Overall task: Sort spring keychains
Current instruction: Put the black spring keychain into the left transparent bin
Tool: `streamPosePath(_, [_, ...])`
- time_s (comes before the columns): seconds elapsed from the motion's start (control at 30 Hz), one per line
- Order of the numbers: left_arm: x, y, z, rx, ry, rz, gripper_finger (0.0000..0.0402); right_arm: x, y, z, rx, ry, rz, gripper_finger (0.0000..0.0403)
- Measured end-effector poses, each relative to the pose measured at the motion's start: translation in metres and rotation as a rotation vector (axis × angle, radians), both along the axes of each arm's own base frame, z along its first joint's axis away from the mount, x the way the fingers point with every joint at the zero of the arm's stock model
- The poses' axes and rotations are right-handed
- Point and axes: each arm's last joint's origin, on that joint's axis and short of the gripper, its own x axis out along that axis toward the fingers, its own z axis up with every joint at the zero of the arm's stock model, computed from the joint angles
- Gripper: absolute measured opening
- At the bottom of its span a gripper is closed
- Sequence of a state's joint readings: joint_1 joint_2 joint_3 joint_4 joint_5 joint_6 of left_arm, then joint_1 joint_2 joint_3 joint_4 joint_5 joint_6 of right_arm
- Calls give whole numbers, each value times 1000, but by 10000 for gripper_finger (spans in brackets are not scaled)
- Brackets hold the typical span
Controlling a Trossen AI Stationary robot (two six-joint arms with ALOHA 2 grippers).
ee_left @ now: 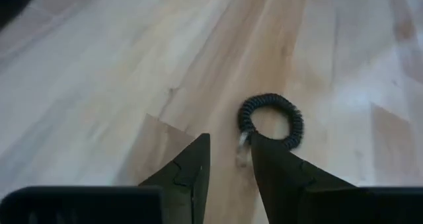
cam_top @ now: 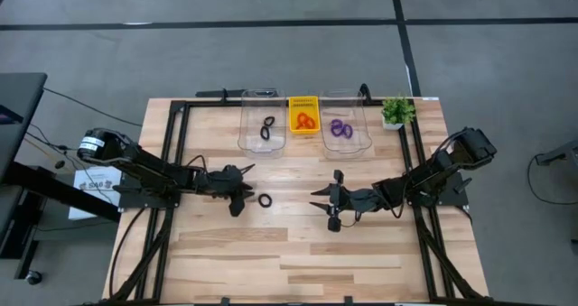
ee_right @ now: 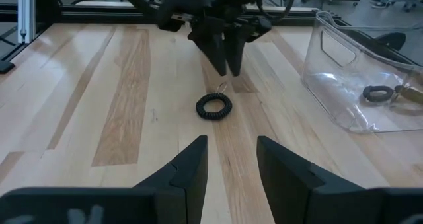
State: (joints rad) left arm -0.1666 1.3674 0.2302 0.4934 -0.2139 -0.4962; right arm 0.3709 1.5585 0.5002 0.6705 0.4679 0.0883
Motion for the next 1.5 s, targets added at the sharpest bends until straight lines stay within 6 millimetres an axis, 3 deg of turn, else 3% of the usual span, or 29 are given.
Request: streamPosePath(1.5, [3, -2, 4, -4, -57, 13, 108, 0, 0, 0, 1, -3, -1, 120])
